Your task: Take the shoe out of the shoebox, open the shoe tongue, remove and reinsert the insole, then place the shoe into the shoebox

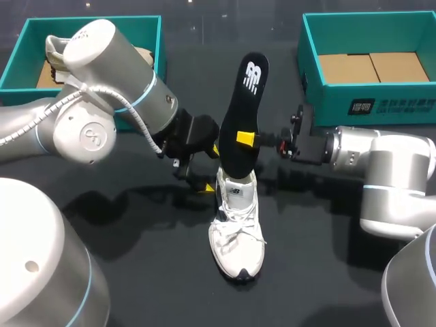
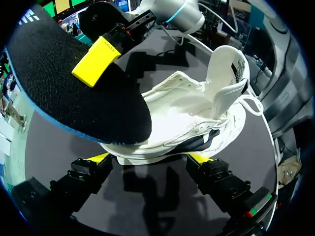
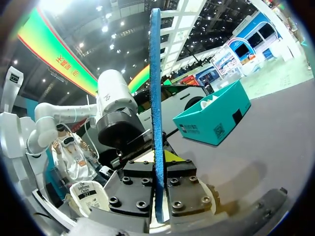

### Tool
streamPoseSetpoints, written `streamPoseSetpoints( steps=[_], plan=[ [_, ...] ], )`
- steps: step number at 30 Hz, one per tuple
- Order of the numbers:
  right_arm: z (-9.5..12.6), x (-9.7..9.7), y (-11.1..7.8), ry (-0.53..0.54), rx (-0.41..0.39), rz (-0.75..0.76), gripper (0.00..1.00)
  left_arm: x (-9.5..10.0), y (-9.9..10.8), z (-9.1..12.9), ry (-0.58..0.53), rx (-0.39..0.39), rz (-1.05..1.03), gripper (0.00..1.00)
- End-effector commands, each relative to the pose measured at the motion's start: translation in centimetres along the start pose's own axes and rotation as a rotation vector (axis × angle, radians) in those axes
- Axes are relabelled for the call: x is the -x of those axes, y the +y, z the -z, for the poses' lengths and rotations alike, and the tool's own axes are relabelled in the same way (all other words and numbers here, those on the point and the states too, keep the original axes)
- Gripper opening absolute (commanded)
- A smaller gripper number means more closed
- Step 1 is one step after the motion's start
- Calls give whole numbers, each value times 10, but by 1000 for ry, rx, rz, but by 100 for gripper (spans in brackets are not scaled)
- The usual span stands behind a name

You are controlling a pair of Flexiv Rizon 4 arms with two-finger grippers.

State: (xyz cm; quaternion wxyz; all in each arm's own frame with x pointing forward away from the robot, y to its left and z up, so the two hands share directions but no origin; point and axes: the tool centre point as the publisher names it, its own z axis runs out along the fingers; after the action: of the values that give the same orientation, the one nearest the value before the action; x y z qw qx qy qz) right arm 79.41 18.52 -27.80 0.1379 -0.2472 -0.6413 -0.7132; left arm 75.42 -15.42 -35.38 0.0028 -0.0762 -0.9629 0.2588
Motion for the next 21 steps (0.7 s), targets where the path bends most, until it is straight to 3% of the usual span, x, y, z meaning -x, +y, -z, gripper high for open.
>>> streamPoseSetpoints(
  steps=[1,12,21],
  plan=[
    [-1,6,-10,20,-2,-8,0,1,0,-1,2,0,0,100],
    [-1,-2,-34,46,-7,-51,0,1,0,-1,2,0,0,100],
    [0,-4,-39,88,-28,-97,0,1,0,-1,2,0,0,100]
  ],
)
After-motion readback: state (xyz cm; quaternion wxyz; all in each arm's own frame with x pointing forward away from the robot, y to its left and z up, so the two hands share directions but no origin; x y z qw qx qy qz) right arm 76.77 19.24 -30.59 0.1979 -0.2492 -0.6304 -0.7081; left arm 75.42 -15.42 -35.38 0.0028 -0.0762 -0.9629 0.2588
